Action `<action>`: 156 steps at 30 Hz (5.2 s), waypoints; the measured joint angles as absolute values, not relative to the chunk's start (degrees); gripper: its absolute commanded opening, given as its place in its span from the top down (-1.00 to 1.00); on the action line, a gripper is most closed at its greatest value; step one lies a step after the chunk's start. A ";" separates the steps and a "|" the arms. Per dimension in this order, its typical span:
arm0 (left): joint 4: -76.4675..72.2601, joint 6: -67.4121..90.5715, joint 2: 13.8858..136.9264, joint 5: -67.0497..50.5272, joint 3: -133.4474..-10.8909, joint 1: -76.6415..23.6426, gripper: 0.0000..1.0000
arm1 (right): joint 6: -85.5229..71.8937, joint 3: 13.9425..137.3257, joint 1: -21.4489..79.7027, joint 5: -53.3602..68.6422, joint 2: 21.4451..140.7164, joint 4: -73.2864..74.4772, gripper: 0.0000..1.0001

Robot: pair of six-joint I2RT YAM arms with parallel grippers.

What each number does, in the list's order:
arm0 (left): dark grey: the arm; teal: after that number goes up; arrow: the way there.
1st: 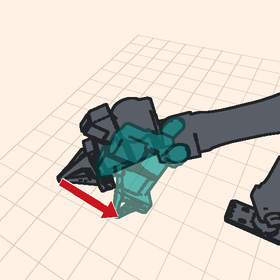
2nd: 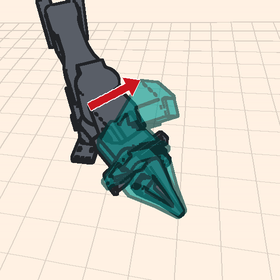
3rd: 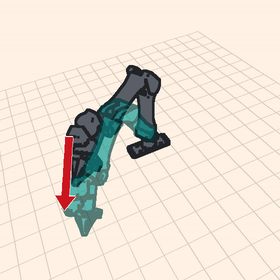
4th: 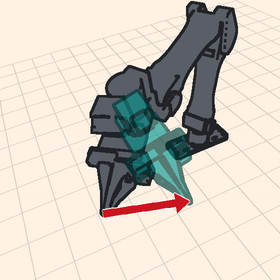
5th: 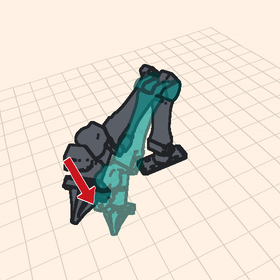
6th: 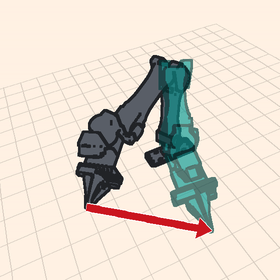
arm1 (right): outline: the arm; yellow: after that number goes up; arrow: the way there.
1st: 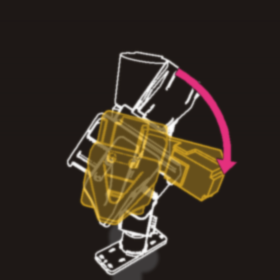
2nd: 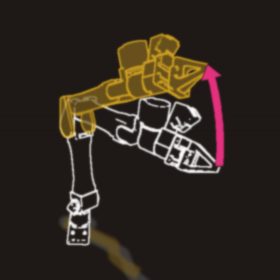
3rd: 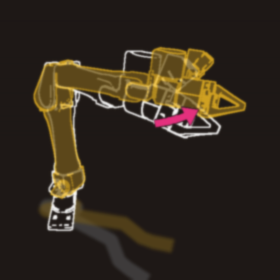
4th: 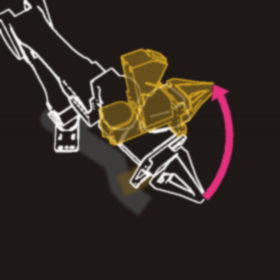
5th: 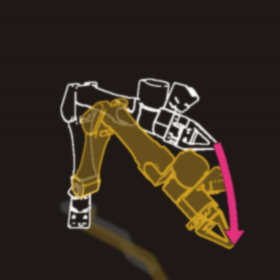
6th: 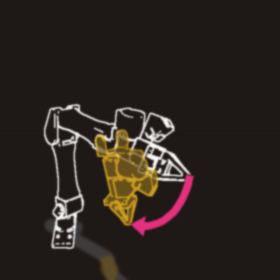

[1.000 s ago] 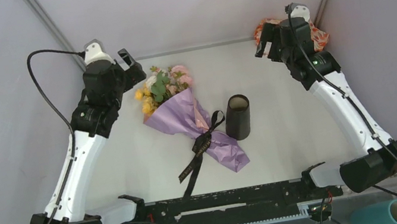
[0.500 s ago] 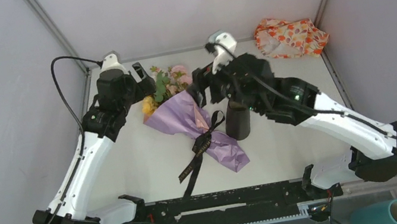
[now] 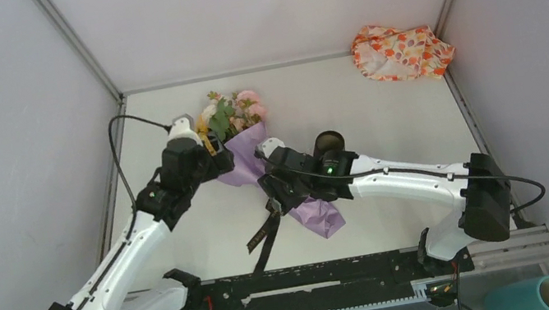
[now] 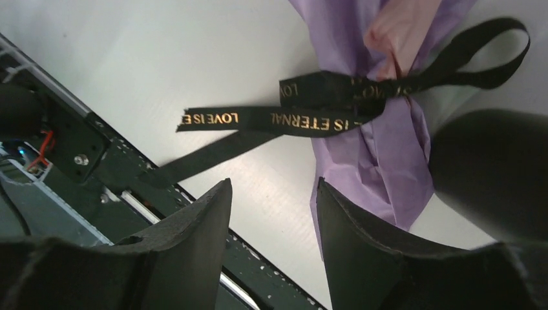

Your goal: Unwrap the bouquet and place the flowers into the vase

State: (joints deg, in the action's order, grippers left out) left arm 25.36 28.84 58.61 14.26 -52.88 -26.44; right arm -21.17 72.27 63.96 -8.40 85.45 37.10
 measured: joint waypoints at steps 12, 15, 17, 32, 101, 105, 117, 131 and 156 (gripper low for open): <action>14.20 31.55 64.20 9.82 -39.75 -38.04 -0.26 | -26.02 66.39 63.94 -13.67 77.17 36.80 -0.24; 12.82 31.57 68.38 9.82 -39.20 -39.53 -0.24 | -27.14 65.67 63.72 -15.73 72.73 36.62 -0.24; 12.36 31.66 70.00 9.85 -39.05 -40.64 -0.24 | -27.70 65.34 63.29 -16.82 70.59 36.62 -0.24; 12.60 32.77 70.94 12.40 -38.68 -53.56 -0.23 | -31.48 58.81 59.81 -17.37 67.02 35.99 -0.23; 33.67 36.07 66.50 37.91 -51.07 -50.24 1.00 | -27.27 58.57 68.34 -7.75 84.03 28.51 -0.24; 29.12 35.99 64.20 34.17 -45.43 -44.47 1.00 | -26.24 60.95 68.27 -7.46 87.15 28.40 -0.24; 17.54 34.57 63.20 22.15 -39.11 -38.15 1.00 | -25.89 65.87 61.45 0.01 90.83 23.64 -0.14; 22.33 36.10 53.80 23.16 -34.61 -38.17 1.00 | -25.87 76.66 57.14 5.67 104.79 23.64 -0.07; 30.92 37.26 49.34 25.06 -36.82 -38.17 1.00 | -27.03 96.42 53.06 11.14 120.11 25.61 -0.22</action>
